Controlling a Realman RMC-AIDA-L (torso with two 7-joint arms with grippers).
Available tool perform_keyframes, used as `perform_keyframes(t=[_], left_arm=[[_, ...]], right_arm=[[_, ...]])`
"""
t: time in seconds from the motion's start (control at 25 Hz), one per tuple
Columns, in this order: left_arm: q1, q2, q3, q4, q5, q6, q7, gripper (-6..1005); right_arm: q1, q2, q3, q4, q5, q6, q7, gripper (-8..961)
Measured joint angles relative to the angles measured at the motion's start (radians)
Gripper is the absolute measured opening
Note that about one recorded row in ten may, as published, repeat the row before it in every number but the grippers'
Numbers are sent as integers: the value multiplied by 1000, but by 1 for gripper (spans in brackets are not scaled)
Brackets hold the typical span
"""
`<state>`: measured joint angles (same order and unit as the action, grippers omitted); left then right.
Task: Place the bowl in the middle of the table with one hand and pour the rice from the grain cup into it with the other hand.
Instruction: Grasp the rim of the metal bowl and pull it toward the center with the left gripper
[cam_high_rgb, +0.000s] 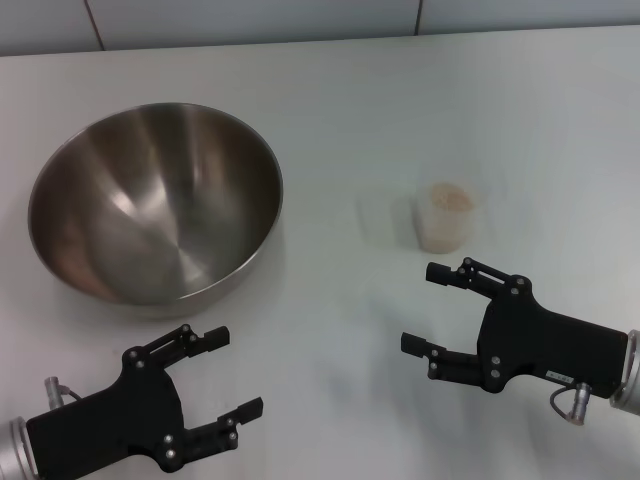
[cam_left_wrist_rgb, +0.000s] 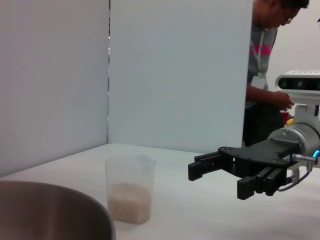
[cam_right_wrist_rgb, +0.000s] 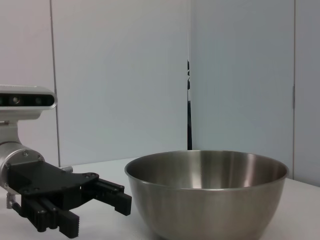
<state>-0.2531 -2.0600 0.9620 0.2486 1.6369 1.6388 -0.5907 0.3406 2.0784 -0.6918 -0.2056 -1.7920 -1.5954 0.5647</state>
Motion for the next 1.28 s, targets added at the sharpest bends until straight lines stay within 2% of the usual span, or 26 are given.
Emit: perform_keyframes(t=[1.28], left_arm=[[9,2,3,0,1,25,0,757]], right_arm=[[0,0,6,0,2,3,1,827]])
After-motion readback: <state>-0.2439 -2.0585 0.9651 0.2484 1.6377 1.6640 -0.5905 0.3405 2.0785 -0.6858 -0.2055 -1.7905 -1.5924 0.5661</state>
